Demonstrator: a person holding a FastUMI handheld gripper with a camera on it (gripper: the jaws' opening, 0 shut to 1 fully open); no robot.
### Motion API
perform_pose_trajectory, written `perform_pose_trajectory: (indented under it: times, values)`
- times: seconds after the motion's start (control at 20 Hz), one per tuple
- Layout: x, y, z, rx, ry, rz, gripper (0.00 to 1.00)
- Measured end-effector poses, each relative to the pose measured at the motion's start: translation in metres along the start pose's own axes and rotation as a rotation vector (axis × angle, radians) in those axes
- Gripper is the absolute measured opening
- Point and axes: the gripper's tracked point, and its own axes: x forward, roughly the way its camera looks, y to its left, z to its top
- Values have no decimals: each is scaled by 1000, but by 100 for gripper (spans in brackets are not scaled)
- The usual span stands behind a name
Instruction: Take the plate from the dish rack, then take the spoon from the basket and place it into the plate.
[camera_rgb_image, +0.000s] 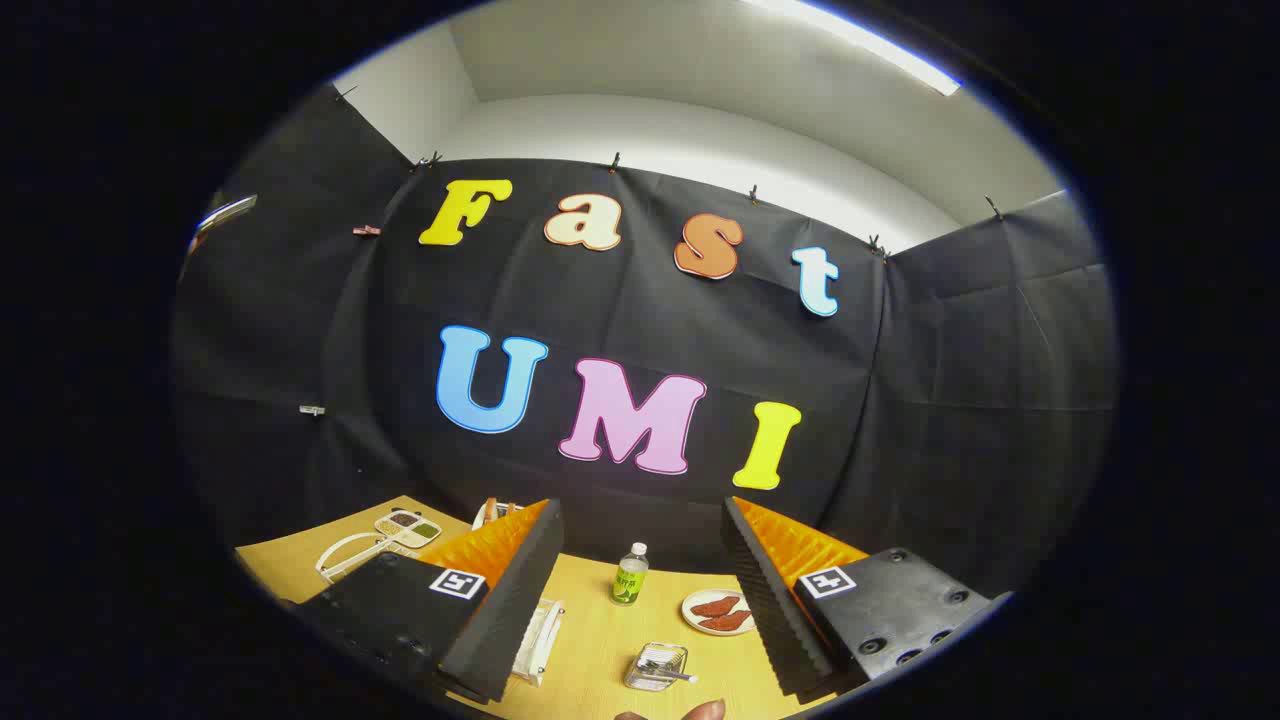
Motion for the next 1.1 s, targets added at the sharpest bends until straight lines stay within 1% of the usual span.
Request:
perform_pose_trajectory:
  times: [0.4, 1.1]
  values:
    - [3, 10, -3, 9, 10, 9, 98]
    - [13, 32, -7, 10, 23, 55, 98]
